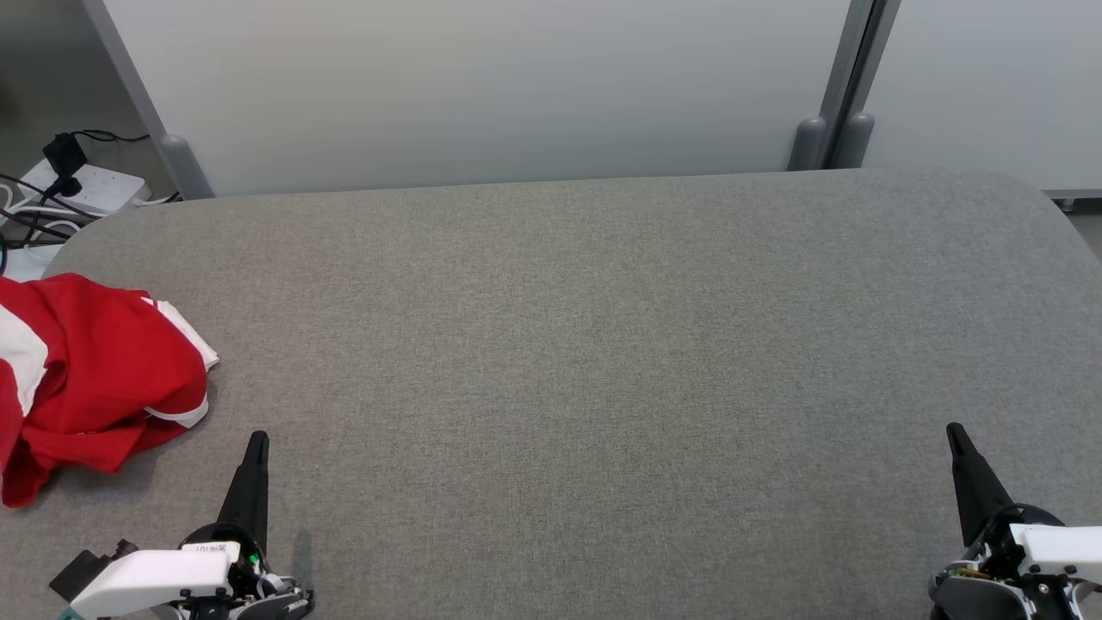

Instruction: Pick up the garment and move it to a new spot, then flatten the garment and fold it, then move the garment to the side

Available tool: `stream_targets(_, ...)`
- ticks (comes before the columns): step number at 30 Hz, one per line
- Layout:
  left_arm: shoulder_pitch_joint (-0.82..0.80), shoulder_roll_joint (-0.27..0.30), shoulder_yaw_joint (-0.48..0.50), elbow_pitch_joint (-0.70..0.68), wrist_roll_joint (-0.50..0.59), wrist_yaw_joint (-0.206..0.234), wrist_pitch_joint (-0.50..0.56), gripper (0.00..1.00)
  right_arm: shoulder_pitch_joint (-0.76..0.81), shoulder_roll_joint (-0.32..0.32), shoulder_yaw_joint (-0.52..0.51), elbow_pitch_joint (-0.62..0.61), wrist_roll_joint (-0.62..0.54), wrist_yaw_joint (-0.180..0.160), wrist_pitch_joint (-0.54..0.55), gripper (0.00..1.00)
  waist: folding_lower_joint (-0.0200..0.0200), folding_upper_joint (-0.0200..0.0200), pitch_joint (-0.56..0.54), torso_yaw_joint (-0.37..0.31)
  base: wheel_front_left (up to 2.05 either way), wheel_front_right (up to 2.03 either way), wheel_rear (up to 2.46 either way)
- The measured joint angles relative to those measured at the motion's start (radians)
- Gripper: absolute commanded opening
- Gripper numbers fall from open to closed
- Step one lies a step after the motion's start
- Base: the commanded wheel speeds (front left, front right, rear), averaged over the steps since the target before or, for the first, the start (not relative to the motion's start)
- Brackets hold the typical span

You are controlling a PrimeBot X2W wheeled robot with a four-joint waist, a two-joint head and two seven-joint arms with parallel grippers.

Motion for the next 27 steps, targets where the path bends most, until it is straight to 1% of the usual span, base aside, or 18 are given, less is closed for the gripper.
stream_targets(27, 0.000, 0.000, 0.000, 0.000, 0.000, 0.000, 0.000, 0.00, 0.000, 0.000, 0.000, 0.000, 0.000, 0.000, 0.000, 0.00, 0.0000, 0.0000, 0.000, 0.000, 0.00, 0.00, 0.00)
